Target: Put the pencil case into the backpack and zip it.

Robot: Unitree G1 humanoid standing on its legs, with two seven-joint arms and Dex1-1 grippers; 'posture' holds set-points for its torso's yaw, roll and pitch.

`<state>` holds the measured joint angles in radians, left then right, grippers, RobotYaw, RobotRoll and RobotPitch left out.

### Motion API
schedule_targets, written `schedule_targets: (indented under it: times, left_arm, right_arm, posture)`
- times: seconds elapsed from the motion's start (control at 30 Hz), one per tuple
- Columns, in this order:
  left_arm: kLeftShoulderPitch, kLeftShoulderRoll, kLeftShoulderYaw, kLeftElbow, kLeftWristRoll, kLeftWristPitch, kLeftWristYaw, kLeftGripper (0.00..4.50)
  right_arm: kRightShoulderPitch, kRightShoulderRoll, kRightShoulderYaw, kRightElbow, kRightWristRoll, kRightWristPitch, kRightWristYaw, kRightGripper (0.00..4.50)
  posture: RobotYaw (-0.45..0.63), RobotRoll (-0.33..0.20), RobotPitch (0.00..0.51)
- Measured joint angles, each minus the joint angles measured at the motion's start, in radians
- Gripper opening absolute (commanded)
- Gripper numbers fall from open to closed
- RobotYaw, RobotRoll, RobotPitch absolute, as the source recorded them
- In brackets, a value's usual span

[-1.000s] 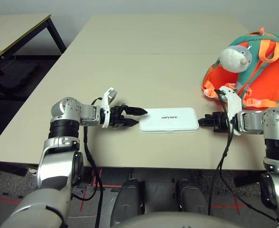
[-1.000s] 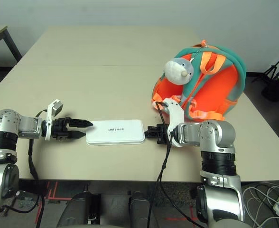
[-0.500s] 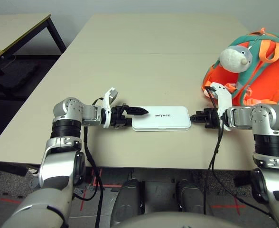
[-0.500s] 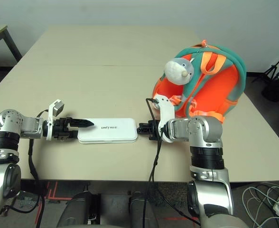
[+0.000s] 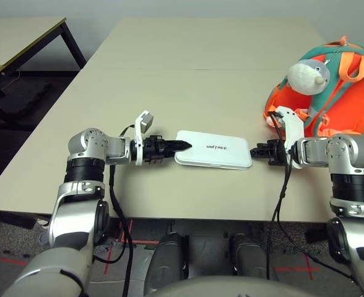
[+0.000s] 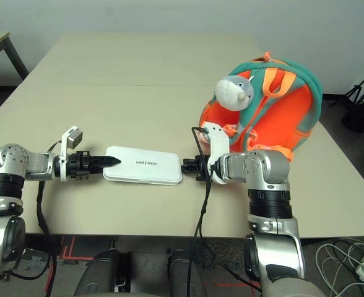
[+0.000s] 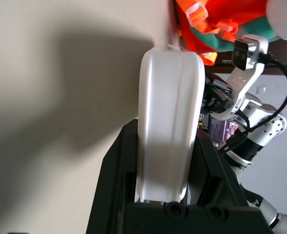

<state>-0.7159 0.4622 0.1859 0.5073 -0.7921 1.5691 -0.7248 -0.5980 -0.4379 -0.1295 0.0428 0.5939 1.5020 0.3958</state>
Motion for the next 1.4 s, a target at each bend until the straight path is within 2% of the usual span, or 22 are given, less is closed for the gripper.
schedule_targets:
  times: [0.07, 0.2, 0.33, 0.47, 0.57, 0.7, 0.8, 1.0, 1.1, 1.4]
  left_arm:
    - [0.0, 0.008, -0.001, -0.038, -0.002, 0.007, -0.009, 1.43]
    - [-0.017, 0.041, 0.014, -0.12, -0.017, 0.029, -0.011, 1.43]
    - [-0.049, 0.101, 0.044, -0.176, -0.036, 0.03, 0.011, 1.34]
    - [-0.088, 0.145, 0.121, -0.207, -0.053, 0.029, 0.041, 1.34]
    - [-0.133, 0.141, 0.199, -0.223, -0.053, 0.023, 0.079, 1.34]
    - [-0.158, 0.107, 0.274, -0.235, -0.049, 0.011, 0.13, 1.34]
    - [-0.159, 0.075, 0.293, -0.237, -0.043, -0.003, 0.162, 1.34]
    - [-0.16, 0.027, 0.296, -0.232, -0.04, -0.031, 0.184, 1.34]
    - [-0.166, 0.015, 0.297, -0.22, -0.031, -0.046, 0.198, 1.34]
    - [-0.169, -0.022, 0.324, -0.237, -0.031, -0.022, 0.256, 1.34]
  right_arm:
    - [0.012, -0.012, -0.004, -0.026, 0.0, -0.001, 0.005, 0.89]
    - [0.026, -0.025, -0.058, -0.181, 0.049, 0.016, 0.041, 2.16]
    - [0.07, -0.069, -0.163, -0.409, 0.137, 0.071, 0.065, 3.36]
    - [0.167, -0.108, -0.322, -0.588, 0.246, 0.072, 0.062, 4.5]
    - [0.191, -0.157, -0.443, -0.673, 0.315, 0.072, 0.041, 4.5]
    - [0.193, -0.228, -0.553, -0.705, 0.391, 0.072, -0.006, 4.5]
    - [0.184, -0.269, -0.598, -0.724, 0.381, 0.072, -0.063, 4.5]
    - [0.106, -0.293, -0.591, -0.71, 0.28, 0.066, -0.17, 4.5]
    - [0.109, -0.307, -0.52, -0.674, 0.213, 0.02, -0.192, 4.5]
    - [0.098, -0.242, -0.404, -0.605, 0.123, -0.081, -0.22, 4.5]
  posture:
    - [-0.03, 0.0, 0.082]
    - [-0.02, 0.0, 0.088]
    - [-0.05, 0.0, 0.101]
    - [-0.08, 0.0, 0.11]
    - [-0.1, 0.0, 0.116]
    - [-0.13, 0.0, 0.121]
    - [-0.15, 0.0, 0.12]
    - [-0.16, 0.0, 0.117]
    - [-0.15, 0.0, 0.118]
    - [-0.09, 0.0, 0.14]
